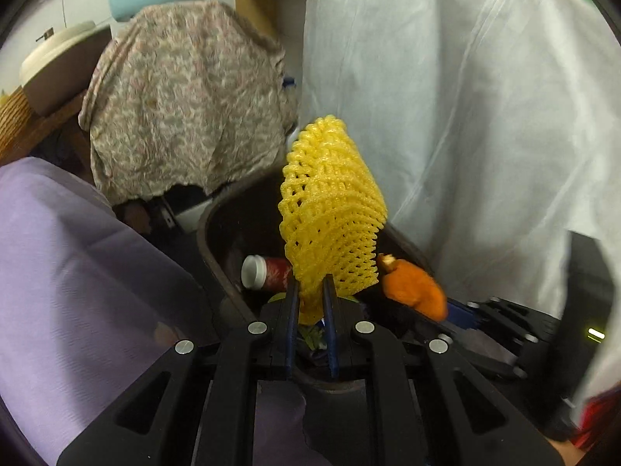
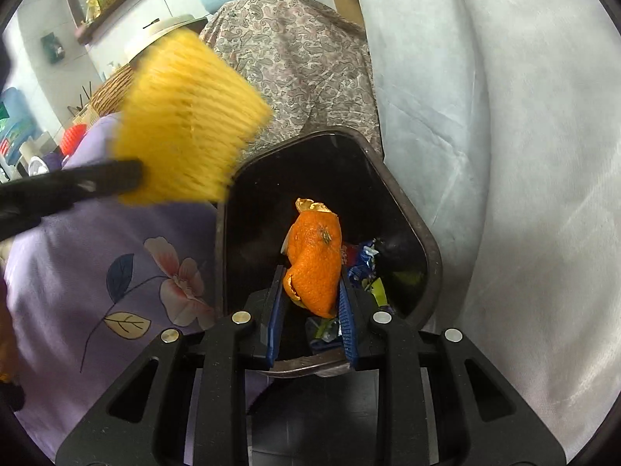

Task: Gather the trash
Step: 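Carry the foam net into the bin and open the left tool while the right tool carries the orange, then drop the orange into the bin by opening the right tool, then move both tools back over the table toward the yogurt cup and tissue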

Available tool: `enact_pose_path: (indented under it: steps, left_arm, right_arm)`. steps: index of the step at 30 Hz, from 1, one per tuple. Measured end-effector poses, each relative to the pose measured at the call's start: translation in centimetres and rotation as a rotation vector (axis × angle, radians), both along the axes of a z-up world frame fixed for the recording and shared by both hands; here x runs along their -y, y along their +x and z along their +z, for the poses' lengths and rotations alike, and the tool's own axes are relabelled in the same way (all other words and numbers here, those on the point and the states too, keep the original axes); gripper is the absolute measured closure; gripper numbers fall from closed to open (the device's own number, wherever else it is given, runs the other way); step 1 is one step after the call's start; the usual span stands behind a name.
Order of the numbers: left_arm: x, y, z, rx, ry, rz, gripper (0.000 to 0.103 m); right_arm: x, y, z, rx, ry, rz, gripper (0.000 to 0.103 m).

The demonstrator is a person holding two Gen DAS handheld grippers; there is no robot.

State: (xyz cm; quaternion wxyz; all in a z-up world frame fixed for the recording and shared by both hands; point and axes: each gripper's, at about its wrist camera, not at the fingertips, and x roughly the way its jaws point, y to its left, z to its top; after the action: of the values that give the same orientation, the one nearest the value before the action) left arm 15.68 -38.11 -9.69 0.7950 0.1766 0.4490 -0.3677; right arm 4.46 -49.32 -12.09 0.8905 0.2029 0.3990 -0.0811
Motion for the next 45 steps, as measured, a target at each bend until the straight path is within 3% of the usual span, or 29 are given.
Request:
enact_pose_path:
  steps: [6,9,12,13,14,17,25,30,33,37,45]
  left_arm:
    - [1.5,2.1,-3.3,-0.074,0.057,0.041,0.09]
    - [1.9,2.5,-4.1,-0.072,0.075,0.055,0.09]
    - [1.8,2.4,-4.4,-0.096,0.073,0.062,0.069]
    - [1.7,2.4,-4.4,-0.096,0.07,0.062,0.051]
    - [1.7,2.3,-4.2,-0.085,0.064,0.06,0.043]
    - [1.9,1.6,-3.3,-0.023,0.063,0.036,0.039]
    - [0.9,-0.2,0.3,0.047,-0.002,0.018,0.025]
    - [-0.7,-0.8,2.4,0.05,-0.067,0.025,0.019]
    - [-1.4,-1.3,3.2,0.112,-0.067,0.019,0.018]
    - [-2.4,-1.3,4.0,0.163,-0.07,0.022,0.017]
    - [-4.7,-1.3,5.6,0.148,-0.118,0.041,0.015]
  right_arm:
    - [0.0,0.0,-0.2,0.002,0.006,0.004,0.077]
    - [0.3,0.5,-0.6,-0.004,0.011,0.002,0.077]
    - [0.4,0.6,-0.9,-0.009,0.016,-0.004,0.077]
    - [0.4,0.7,-0.9,-0.012,0.014,-0.004,0.077]
    - [0.4,0.8,-0.9,-0.015,0.011,-0.004,0.077]
    - [0.3,1.0,-1.1,-0.02,0.005,-0.005,0.077]
    - [0.0,2.1,-1.3,-0.032,0.004,0.003,0.077]
    - [-0.3,3.6,-2.1,-0.051,0.005,0.016,0.077]
    - [-0.4,4.2,-2.5,-0.055,0.004,0.018,0.072]
    - [-0.5,4.3,-2.4,-0.042,-0.002,0.006,0.047]
    - [-1.5,4.4,-1.6,-0.046,-0.034,0.027,0.047]
